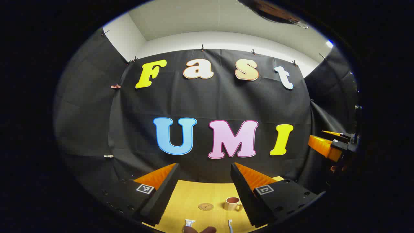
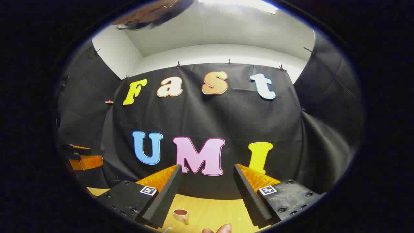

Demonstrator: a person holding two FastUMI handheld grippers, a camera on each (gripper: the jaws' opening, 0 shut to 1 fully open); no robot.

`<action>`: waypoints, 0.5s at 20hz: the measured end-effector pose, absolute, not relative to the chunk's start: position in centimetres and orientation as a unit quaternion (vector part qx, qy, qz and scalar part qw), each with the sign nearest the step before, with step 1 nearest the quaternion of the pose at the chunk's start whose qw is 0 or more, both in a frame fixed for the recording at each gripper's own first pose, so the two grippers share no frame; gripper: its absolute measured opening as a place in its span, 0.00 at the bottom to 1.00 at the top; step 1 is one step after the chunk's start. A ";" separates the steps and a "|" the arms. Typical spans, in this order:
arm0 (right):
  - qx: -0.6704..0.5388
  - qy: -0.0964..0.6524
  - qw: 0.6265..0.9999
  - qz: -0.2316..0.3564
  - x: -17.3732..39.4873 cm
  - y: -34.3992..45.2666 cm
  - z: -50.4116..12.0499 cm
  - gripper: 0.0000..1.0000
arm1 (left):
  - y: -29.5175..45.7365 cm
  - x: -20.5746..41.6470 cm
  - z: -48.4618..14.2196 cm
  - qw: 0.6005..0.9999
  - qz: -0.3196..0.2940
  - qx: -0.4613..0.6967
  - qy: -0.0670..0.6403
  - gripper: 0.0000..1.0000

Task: Put the toothbrush and toothpaste on the desktop into the cup, then pick up the cup and place it on the coaster on the desktop.

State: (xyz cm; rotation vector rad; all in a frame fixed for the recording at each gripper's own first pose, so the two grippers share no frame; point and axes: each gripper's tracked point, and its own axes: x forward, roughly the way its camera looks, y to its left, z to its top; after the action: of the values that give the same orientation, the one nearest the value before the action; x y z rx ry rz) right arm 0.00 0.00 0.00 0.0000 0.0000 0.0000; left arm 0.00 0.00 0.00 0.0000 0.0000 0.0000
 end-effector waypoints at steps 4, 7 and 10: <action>0.005 0.019 1.000 0.003 1.4 0.1 -2.1 0.97 | -0.4 1.6 -0.9 1.000 0.005 0.002 0.006 0.97; 0.005 0.033 0.999 -0.020 1.8 0.0 -3.3 0.97 | -0.3 2.5 -1.6 1.000 -0.012 0.004 0.015 0.98; -0.006 0.036 0.999 -0.024 1.9 0.9 -3.6 0.97 | 0.2 3.3 -2.3 1.000 -0.022 -0.003 0.021 0.97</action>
State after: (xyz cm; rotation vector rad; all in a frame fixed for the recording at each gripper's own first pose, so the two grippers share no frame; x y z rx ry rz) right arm 1.87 0.89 -3.65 -0.0111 0.0717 -0.0489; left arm 3.35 0.25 -2.28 -0.0070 0.0424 -0.0445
